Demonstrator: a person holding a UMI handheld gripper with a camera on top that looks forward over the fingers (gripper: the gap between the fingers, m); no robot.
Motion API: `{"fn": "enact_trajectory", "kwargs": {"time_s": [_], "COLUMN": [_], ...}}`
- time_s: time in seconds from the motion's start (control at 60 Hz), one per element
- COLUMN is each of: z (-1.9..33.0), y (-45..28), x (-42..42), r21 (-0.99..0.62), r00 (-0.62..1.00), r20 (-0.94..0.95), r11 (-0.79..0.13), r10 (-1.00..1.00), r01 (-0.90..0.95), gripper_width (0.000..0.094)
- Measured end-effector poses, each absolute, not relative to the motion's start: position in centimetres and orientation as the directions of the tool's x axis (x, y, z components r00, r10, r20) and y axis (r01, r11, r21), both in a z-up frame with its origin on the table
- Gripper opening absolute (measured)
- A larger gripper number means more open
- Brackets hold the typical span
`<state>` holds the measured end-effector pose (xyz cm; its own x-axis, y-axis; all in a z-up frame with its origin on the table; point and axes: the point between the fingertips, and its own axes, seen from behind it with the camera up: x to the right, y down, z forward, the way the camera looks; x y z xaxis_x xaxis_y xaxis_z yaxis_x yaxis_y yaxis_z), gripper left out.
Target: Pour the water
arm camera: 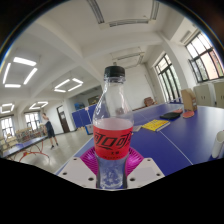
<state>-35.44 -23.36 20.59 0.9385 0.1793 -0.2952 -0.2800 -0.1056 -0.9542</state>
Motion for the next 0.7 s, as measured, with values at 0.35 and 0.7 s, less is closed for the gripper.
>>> {"fn": "enact_trajectory", "kwargs": {"time_s": [0.35, 0.7], "z": [35.3, 26.7], "y": [-28.7, -29.0], "x": [-18.4, -6.1], "r21": [-0.051, 0.615], "r00": [-0.028, -0.661], "r20": [-0.920, -0.702], "r11": [-0.189, -0.245], "r10": [0.390, 0.264], "r01": [-0.981, -0.750], "gripper_width": [0.0295, 0.0292]}}
